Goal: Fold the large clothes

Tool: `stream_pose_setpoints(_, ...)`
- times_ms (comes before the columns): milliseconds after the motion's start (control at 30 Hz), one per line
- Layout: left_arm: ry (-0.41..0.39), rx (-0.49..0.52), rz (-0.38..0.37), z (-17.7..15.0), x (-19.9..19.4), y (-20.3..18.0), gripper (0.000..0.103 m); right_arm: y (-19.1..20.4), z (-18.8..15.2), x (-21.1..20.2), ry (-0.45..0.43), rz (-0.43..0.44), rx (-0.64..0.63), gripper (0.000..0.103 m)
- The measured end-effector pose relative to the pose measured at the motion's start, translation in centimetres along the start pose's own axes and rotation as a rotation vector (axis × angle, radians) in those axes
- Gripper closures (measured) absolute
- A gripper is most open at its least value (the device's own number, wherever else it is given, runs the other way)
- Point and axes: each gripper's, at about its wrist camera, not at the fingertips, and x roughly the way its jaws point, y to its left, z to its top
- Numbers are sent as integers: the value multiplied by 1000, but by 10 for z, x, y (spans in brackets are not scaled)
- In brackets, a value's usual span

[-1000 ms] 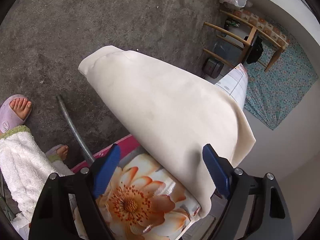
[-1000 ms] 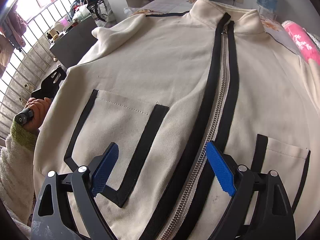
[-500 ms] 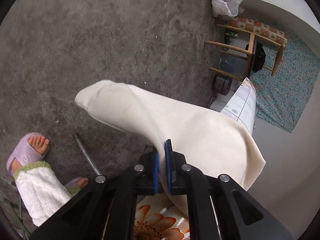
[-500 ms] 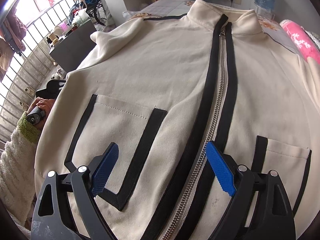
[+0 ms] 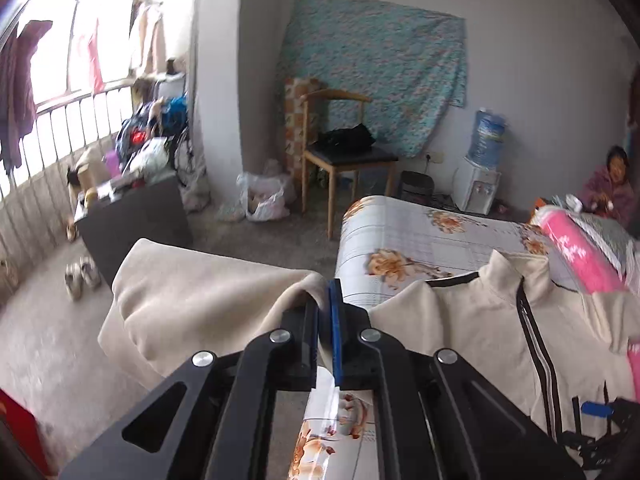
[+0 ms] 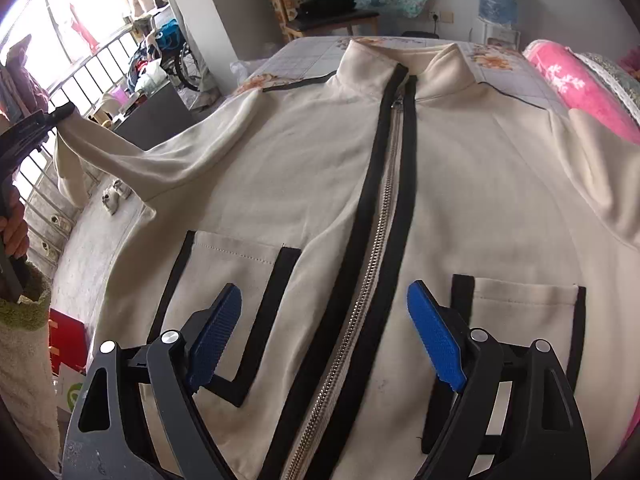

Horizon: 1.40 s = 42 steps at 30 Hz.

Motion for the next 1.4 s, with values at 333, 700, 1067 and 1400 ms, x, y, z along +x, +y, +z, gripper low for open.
stream_pose_setpoints(333, 203, 376, -242, -81, 4, -169, 94, -48, -36, -47, -47, -71, 120, 23)
stream_pose_setpoints(700, 293, 234, -296, -140, 1, -153, 29, -75, -48, -27, 77, -68, 150, 21)
stream_pose_setpoints(1067, 347, -23, -124, -149, 16, -80, 27, 15, 50, -50, -50, 206, -79, 21)
stream_pose_setpoints(1400, 396, -195, -89, -158, 38, -46, 67, 170, 122, 22, 8, 271, -452, 31)
